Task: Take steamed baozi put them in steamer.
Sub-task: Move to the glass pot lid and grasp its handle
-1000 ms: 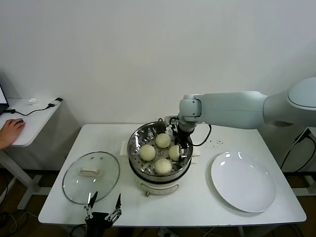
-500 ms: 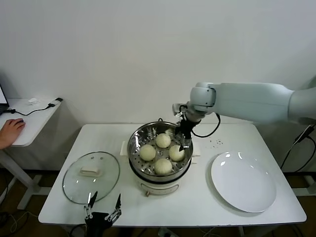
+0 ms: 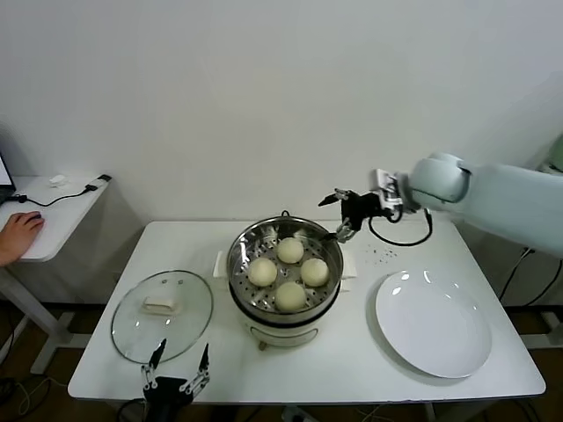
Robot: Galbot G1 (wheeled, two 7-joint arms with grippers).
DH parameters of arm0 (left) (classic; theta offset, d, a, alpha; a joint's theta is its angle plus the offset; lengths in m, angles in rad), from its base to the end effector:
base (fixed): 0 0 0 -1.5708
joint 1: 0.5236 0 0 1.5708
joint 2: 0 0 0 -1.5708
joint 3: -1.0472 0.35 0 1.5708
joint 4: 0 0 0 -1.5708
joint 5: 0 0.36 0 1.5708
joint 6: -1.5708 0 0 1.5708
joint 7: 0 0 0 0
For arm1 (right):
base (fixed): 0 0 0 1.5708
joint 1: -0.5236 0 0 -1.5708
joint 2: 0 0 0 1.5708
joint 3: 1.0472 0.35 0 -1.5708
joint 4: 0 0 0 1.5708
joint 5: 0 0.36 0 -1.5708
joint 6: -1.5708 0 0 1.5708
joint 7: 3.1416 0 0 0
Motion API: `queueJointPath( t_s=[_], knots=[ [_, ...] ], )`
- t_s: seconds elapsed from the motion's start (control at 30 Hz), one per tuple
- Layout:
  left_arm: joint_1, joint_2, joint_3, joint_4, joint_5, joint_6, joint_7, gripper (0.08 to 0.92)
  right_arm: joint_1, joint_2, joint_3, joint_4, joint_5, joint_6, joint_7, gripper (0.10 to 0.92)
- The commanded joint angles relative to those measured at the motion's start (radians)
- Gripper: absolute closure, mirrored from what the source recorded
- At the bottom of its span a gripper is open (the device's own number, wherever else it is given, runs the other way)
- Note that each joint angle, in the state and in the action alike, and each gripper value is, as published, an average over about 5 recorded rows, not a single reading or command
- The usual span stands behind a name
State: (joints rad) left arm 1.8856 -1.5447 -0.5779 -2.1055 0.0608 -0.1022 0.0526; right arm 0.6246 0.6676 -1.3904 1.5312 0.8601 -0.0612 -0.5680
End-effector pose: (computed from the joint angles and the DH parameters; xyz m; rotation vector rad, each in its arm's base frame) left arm 0.0833 0.0211 -0.3410 -0.0618 -2.9320 -0.1624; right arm 0.5012 -0.0763 -0.0709 1.5518 -2.1309 1.1088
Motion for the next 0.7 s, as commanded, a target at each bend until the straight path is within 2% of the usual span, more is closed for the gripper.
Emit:
queueJointPath(
  t_s=[0.03, 0.23, 0.47, 0.57, 0.7],
  knots=[
    [0.022, -0.004, -0.031, -0.041, 0.019, 0.005, 0.01, 0.177, -0.779, -0.329, 0.792, 0.172, 0.005, 0.221, 0.302, 0.203],
    [0.009, -0.012, -0.032, -0.07, 0.115, 0.013, 0.014, 0.177, -1.188, -0.277, 1.168, 0.22, -0.132, 0.256, 0.41, 0.203],
    [-0.001, -0.018, -0.061, -0.083, 0.291, 0.014, 0.016, 0.177, -1.633, -0.105, 1.637, 0.265, -0.207, 0.223, 0.407, 0.203],
    [-0.009, -0.012, -0.102, -0.089, 0.504, -0.017, 0.03, 0.177, -1.795, -0.025, 1.803, 0.293, -0.221, 0.195, 0.396, 0.203],
    [-0.043, -0.005, -0.181, -0.074, 0.923, -0.095, 0.038, 0.177, -1.929, 0.083, 1.953, 0.318, -0.23, 0.163, 0.385, 0.203]
  ],
)
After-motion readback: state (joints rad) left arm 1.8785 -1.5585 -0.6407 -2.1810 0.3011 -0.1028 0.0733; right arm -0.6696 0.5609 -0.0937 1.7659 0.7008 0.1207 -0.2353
